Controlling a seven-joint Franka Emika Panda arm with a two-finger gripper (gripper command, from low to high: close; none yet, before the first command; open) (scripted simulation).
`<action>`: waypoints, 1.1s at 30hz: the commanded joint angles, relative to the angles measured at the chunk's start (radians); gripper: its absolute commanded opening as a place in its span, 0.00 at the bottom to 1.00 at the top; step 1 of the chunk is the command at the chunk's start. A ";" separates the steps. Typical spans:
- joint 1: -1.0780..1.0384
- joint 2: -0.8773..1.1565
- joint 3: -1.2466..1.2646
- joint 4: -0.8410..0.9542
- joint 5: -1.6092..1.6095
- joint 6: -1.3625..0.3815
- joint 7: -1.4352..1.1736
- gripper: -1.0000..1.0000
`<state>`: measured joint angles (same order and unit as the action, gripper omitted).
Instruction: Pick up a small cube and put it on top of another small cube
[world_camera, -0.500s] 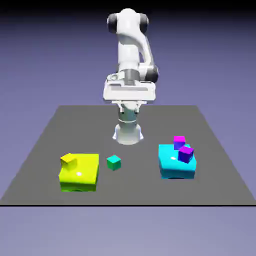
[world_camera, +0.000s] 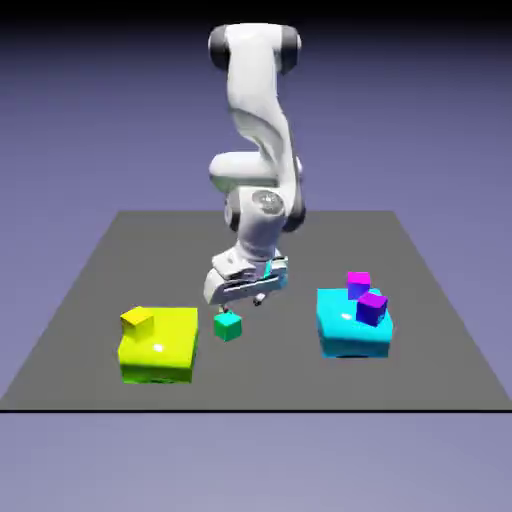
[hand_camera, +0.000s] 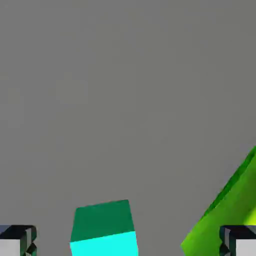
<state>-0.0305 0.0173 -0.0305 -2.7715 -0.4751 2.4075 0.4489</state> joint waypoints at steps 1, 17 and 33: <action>-0.002 0.018 -0.001 0.001 -0.014 -0.019 -0.009 0.50; -0.002 0.020 -0.002 0.001 -0.016 -0.018 -0.008 0.00; 0.471 -0.153 0.497 0.357 0.317 -0.548 -0.060 0.00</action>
<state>0.4395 -0.1357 0.4662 -2.4147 -0.1558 1.8588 0.3880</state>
